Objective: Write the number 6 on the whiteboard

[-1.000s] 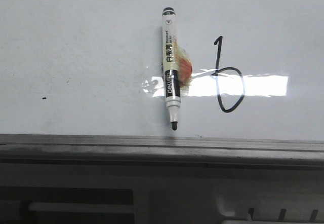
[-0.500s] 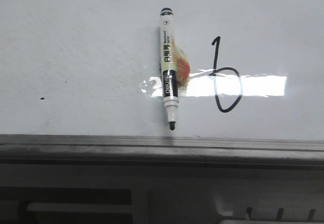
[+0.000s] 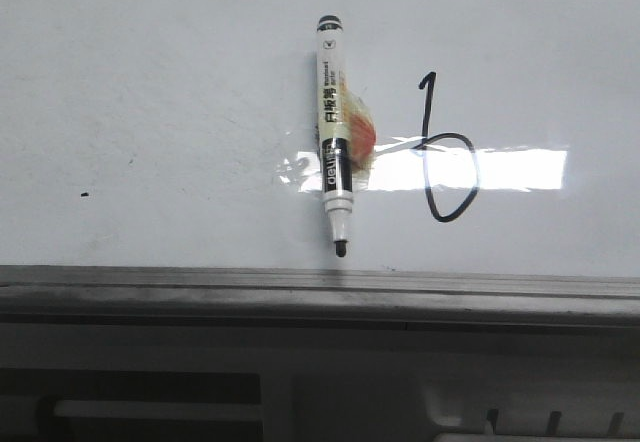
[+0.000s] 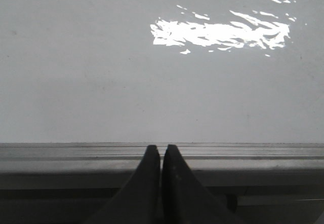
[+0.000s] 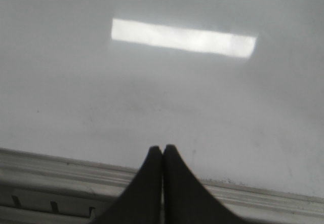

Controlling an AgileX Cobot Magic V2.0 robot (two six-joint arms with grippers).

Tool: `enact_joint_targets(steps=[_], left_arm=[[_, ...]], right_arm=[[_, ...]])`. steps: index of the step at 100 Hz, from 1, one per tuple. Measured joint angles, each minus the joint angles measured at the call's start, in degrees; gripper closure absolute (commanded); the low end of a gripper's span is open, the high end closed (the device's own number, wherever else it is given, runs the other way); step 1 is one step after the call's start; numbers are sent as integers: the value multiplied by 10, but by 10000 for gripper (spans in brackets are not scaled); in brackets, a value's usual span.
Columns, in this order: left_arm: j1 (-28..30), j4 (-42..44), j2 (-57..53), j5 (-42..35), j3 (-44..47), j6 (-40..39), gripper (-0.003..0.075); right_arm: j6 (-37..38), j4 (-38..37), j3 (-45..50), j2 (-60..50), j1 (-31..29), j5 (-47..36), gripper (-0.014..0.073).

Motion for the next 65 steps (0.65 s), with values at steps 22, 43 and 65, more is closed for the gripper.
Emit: enact_joint_targets(steps=[22, 43, 65], left_arm=[[0, -1, 0, 0, 0, 0, 739], [0, -1, 0, 0, 0, 0, 739], [0, -1, 0, 0, 0, 0, 739]], right_arm=[[1, 0, -1, 0, 0, 11, 657], [1, 0, -1, 0, 0, 12, 657], [1, 0, -1, 0, 0, 12, 657]])
